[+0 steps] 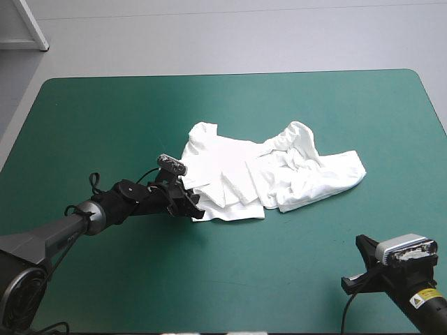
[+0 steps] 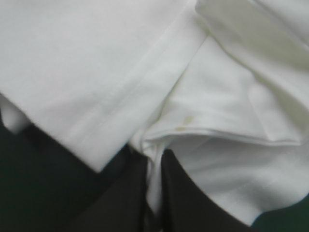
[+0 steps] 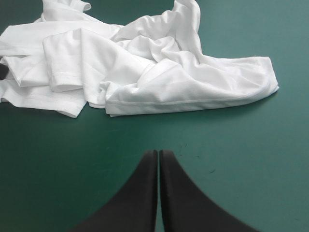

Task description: Fold the cloth

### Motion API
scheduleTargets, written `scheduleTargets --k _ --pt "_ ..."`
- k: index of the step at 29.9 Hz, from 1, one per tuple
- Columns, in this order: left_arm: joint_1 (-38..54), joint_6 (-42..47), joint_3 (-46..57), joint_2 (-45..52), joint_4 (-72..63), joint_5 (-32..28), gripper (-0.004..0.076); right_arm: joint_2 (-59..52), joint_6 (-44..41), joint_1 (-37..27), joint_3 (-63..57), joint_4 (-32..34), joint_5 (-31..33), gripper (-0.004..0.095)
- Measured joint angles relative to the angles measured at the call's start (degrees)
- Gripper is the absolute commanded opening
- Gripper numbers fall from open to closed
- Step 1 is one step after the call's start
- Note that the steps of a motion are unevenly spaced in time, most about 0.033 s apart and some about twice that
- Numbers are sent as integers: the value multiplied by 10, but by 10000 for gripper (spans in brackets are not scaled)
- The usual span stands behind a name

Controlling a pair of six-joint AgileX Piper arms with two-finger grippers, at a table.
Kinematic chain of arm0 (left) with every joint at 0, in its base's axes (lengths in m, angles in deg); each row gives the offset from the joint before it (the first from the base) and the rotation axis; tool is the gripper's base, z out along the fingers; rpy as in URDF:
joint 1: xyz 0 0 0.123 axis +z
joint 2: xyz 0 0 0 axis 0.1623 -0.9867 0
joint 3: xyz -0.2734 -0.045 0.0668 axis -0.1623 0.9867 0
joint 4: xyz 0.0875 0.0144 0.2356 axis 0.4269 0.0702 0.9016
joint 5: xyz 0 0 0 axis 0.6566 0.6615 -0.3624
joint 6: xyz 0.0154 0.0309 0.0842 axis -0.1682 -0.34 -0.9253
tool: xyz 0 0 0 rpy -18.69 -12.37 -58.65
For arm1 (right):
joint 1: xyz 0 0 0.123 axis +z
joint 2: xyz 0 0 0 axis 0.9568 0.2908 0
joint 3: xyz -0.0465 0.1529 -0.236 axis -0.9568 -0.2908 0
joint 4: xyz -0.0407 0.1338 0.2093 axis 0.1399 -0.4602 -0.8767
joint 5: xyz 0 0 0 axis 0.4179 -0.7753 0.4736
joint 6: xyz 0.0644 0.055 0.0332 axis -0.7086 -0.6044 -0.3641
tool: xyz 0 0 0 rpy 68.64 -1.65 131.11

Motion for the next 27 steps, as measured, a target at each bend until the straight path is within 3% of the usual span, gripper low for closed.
scheduleTargets --k 4,6,10,16,20,27 --pt "0 0 0 0 0 3 19 85 -7 0 20 15 -31 546" --pt "0 0 0 0 1 5 19 135 -23 0 41 25 -56 607" --pt "0 0 0 0 0 10 19 263 -92 -7 125 71 -88 603" --pt "0 0 -1 0 1 17 19 471 -105 -41 271 89 -40 600" --pt "0 0 -1 0 1 19 19 579 -84 -85 343 65 -23 536" --pt "0 0 -1 0 2 25 19 715 -16 -124 407 26 11 532"
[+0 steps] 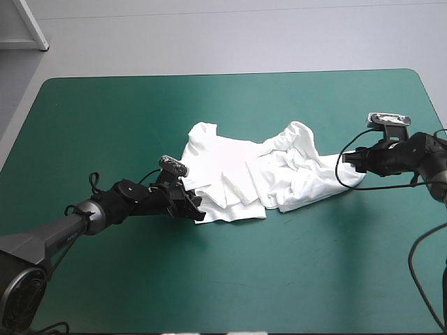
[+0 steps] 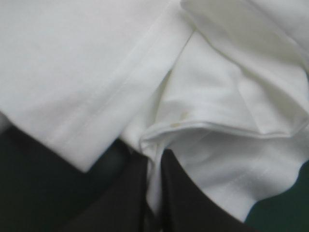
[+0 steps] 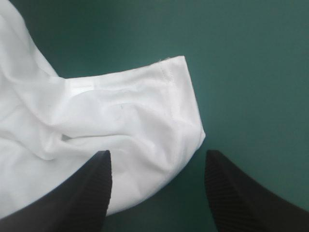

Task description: Fold the cloth

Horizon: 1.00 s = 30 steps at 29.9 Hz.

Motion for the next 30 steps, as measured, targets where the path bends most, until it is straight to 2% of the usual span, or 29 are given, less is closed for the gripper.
scheduleTargets --k 13,15,19,30 --pt "0 0 0 0 -1 2 19 173 20 0 94 -3 -44 519" --pt "0 0 0 0 -1 2 19 188 30 0 111 -3 -40 413" --pt "0 0 0 0 -1 2 19 201 56 -1 124 -1 -26 -6" --pt "0 0 0 0 1 2 19 201 62 -2 128 -11 -12 -17"
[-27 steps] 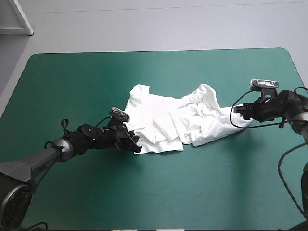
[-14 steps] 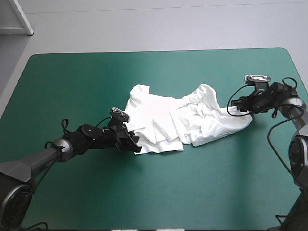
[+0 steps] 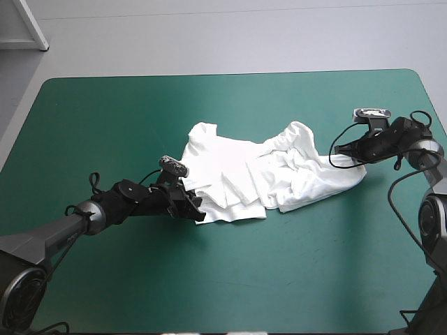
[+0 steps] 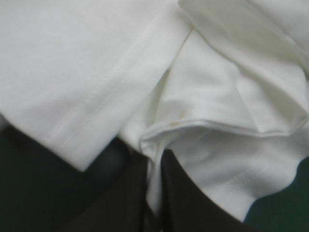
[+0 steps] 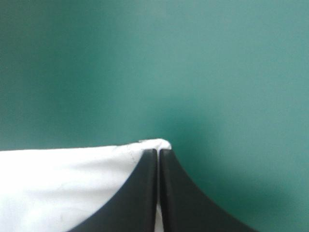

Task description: Fold the cloth

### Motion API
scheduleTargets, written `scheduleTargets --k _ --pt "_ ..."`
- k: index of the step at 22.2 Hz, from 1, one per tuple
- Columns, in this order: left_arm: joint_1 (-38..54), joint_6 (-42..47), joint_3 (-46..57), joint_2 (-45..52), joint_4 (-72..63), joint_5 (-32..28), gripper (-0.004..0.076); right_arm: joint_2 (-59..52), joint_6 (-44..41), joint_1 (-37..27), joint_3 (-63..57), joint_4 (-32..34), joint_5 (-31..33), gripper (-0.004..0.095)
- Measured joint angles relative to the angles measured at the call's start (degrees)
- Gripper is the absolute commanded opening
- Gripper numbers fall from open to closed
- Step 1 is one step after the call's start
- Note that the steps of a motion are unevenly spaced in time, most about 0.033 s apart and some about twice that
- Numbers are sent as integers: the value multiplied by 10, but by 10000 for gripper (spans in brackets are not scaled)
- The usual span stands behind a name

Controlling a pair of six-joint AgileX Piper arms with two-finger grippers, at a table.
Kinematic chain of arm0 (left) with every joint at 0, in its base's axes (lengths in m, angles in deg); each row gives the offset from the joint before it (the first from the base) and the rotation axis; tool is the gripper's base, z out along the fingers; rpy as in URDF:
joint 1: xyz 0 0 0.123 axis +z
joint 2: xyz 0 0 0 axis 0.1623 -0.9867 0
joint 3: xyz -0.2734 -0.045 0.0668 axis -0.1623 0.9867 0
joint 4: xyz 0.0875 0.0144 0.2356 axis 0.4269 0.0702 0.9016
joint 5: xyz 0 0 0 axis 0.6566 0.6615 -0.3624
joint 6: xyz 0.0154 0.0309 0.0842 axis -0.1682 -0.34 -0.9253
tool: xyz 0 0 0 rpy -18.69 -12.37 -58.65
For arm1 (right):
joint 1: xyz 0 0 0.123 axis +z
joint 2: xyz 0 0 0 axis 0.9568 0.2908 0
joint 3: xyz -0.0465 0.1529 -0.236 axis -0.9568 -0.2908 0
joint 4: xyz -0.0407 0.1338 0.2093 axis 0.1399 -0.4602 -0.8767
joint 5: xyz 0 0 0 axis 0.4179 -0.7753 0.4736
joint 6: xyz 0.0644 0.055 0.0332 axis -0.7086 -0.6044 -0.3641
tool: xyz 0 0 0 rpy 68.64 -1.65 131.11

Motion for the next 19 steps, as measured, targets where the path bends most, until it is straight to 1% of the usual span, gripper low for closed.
scheduleTargets --k 3,5,7,10,13,16,18,19 --pt "0 0 0 7 14 -4 19 -13 0 0 -4 1 11 -17" --pt "0 2 3 22 37 -7 19 -34 3 0 -10 3 29 -17" --pt "5 11 0 61 57 -2 19 -88 16 0 -5 -16 44 -17" --pt "21 35 -17 107 74 14 19 -145 43 0 12 -59 67 -17" --pt "64 96 -67 188 135 73 19 -237 90 0 48 -140 110 -17" --pt "99 167 -156 253 220 130 19 -310 110 0 101 -178 136 -17" --pt "123 231 -285 301 312 184 19 -365 117 0 177 -190 144 -17" --pt "126 249 -349 312 345 202 19 -384 117 0 216 -194 146 -17"
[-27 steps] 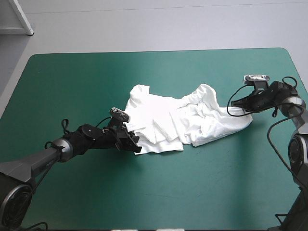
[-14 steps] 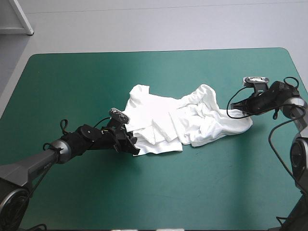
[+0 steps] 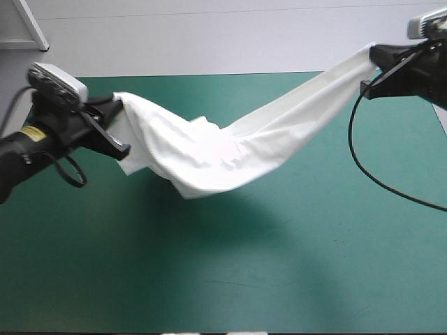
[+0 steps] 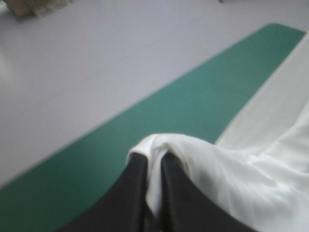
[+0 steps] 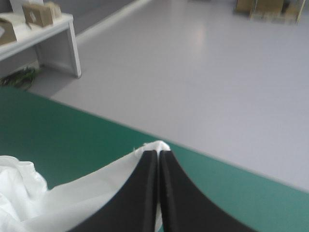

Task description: Fold the cloth

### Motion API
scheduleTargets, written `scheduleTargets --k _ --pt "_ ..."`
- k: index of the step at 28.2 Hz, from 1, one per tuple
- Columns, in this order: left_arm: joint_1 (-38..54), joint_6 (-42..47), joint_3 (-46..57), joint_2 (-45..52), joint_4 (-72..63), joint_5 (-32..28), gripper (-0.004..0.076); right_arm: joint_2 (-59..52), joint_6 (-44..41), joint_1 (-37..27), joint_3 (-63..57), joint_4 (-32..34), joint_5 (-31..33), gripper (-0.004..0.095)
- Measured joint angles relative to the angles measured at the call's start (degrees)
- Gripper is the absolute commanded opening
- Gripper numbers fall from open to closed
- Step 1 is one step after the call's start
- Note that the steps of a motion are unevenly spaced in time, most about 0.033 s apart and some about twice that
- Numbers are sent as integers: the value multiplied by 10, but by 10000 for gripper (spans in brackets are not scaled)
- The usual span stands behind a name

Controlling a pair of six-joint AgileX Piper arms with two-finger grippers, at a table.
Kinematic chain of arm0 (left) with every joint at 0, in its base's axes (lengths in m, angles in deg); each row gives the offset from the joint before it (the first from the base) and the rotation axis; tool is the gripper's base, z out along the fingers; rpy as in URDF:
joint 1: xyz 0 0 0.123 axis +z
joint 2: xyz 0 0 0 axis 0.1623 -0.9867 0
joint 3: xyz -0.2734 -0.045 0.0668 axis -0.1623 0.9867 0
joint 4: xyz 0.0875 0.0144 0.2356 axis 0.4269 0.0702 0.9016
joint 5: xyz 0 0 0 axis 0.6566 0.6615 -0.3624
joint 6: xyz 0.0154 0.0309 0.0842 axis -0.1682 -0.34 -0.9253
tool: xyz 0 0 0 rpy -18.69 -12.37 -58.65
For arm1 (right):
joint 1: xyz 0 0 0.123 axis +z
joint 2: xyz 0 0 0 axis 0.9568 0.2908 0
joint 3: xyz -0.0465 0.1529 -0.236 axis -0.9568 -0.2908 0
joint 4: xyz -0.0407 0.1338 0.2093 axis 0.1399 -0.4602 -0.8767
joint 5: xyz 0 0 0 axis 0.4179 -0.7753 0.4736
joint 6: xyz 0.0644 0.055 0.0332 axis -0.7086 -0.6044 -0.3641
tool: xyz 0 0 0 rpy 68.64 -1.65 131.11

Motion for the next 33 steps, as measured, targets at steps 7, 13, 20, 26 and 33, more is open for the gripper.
scheduleTargets --k 7,13,20,26,33 --pt "3 36 -313 13 97 55 19 -64 -18 0 210 -9 16 -17" --pt "3 67 -444 22 126 95 19 -98 -33 0 313 -10 32 -17" --pt "3 85 -463 31 127 143 19 -143 -69 0 356 22 79 -17" --pt "3 92 -432 27 127 155 19 -172 -89 0 341 61 86 -17" --pt "3 100 -290 -22 127 155 19 -143 -90 0 162 63 68 -17"
